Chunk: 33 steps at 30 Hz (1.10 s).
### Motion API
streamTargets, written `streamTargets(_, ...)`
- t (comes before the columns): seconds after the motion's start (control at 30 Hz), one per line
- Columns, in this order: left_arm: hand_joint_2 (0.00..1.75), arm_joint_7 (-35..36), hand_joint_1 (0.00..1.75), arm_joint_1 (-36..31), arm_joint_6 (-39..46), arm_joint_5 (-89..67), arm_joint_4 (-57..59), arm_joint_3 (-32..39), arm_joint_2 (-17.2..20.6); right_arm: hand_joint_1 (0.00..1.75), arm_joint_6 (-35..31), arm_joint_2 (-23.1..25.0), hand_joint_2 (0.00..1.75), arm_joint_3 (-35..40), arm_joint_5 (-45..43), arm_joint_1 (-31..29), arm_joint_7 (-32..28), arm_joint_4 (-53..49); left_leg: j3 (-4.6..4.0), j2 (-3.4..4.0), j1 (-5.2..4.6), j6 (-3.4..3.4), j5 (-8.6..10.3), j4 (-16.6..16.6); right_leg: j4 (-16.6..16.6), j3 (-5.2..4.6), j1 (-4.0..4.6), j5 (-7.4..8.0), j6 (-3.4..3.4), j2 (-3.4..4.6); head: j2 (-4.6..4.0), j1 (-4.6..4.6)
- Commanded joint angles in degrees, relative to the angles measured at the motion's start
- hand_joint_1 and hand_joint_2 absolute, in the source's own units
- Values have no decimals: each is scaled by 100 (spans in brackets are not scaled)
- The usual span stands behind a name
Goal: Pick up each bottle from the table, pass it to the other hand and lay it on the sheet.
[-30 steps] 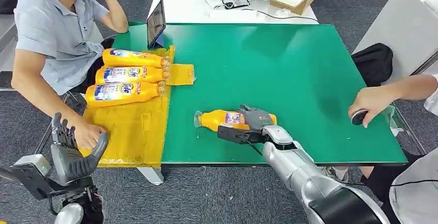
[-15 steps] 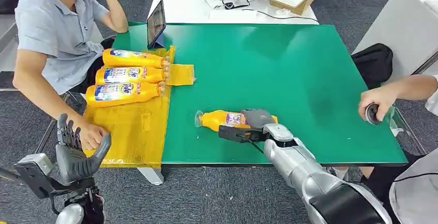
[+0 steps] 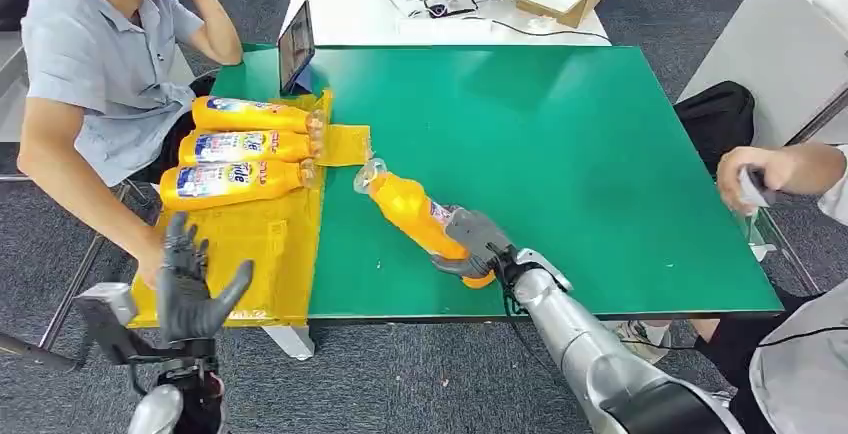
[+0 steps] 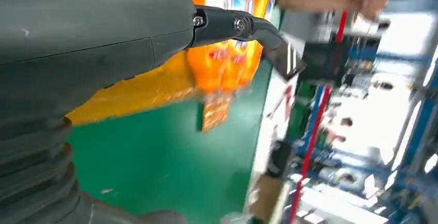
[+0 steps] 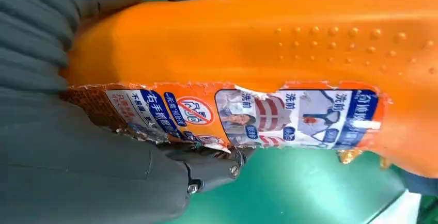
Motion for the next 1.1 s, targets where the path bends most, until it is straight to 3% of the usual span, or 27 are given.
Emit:
streamTargets(0.03, 175, 55, 0, -284, 68, -638, 1257, -795, -19, 175, -374, 323, 175, -322, -442, 485, -209, -1434, -3, -8, -5, -1, 0, -7, 0, -2, -5, -4, -4, -6, 0, 0)
streamTargets(0.1, 175, 58, 0, -261, 56, -722, 1346, -888, -44, 175, -442, 329, 175, -203, -462, 630, -145, -1783, -15, -10, -5, 1, -2, -4, 0, -12, -5, -6, -5, -7, 0, 0)
streamTargets(0.13, 175, -75, 0, -292, 266, -1558, 1399, -1279, 189, 175, -450, 303, 175, -52, -382, 699, -214, -1969, -28, -15, -7, 3, 3, -5, 0, -23, -8, -4, -2, -11, 0, 0)
streamTargets(0.2, 175, -152, 0, -228, 390, -2039, 1407, -1429, 176, 173, -484, 292, 175, 128, -299, 791, -216, -2149, -31, -17, -6, 2, 0, -4, 0, -24, -7, -8, -2, -14, 0, 2)
streamTargets(0.27, 175, -93, 0, -217, -257, -1793, 1480, -1560, 129, 175, -446, 253, 175, 528, -84, 865, -265, -2212, -40, -16, -5, 3, -1, -2, 0, -32, -7, -7, 0, -14, 0, 0)
streamTargets(0.37, 175, -184, 0, -338, -482, -1579, 1634, -1601, -3, 175, -618, 287, 175, 991, 284, 861, -421, -2061, -35, -13, -4, 1, -9, -4, -1, -27, -5, -14, -4, -10, 0, 0)
streamTargets(0.5, 175, -172, 0, -398, -492, -1571, 1637, -1607, -30, 175, -702, 356, 175, 1040, 317, 887, -429, -2028, -57, -13, -4, 0, -4, -1, 1, -50, -5, -8, -4, -11, 0, 0)
streamTargets(0.6, 175, -210, 0, -471, -966, -904, 1594, -1514, -98, 173, -692, 391, 175, 1397, 407, 792, -484, -1766, -56, -16, -3, 0, -4, -2, 0, -49, -4, -9, -5, -13, 0, 0)
streamTargets(0.83, 175, 11, 0, -827, -1059, -17, 1510, -1519, -247, 175, -1335, 804, 175, 1819, 591, 973, -708, -1273, -45, -22, 1, -2, -7, -3, -1, -34, 0, -16, -8, -20, 0, 0)
streamTargets(1.1, 175, 17, 0, -966, -1078, 537, 1454, -1756, -67, 175, -1474, 797, 175, 2056, 391, 830, -710, -1063, -50, -23, 0, 0, -5, -1, 0, -39, -1, -14, -6, -21, 0, 0)
